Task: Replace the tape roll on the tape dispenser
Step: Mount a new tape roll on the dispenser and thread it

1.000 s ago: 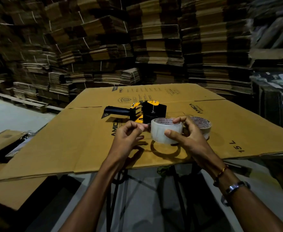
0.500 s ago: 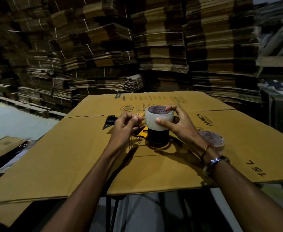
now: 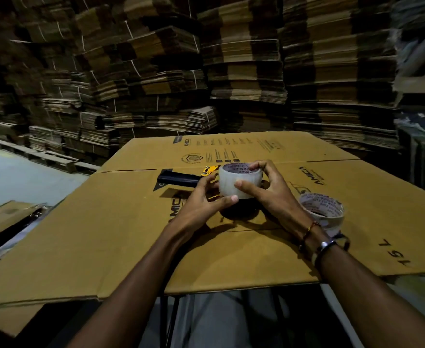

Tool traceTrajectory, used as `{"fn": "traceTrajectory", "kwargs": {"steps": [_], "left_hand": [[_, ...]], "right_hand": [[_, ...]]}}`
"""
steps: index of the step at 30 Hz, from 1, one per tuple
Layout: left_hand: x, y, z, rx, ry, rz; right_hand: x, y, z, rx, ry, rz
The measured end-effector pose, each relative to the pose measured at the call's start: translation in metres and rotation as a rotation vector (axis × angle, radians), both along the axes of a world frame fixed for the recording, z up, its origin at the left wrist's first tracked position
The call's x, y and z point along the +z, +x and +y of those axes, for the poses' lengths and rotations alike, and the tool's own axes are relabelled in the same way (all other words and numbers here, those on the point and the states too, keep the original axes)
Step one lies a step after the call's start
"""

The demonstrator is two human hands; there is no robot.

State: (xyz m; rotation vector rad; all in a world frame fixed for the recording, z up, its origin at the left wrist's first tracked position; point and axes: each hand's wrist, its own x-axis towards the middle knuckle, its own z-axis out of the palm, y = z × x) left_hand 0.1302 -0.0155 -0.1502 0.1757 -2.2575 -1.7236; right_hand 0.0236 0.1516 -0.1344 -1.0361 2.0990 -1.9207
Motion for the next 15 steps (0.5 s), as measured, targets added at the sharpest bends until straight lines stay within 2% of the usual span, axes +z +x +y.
{"fn": "traceTrajectory", "kwargs": {"steps": [6,15], "left_hand": [[0.000,-0.007,0.002,-0.016,-0.002,0.009],[-0.004,-0.008,-0.005,-0.061,-0.048,0.025]], "right_hand": [[-0.002,0.000,0.005,0.012,0.063,0.013],[0.007,-0.012,0.011,0.031,0.291,0.032]]}}
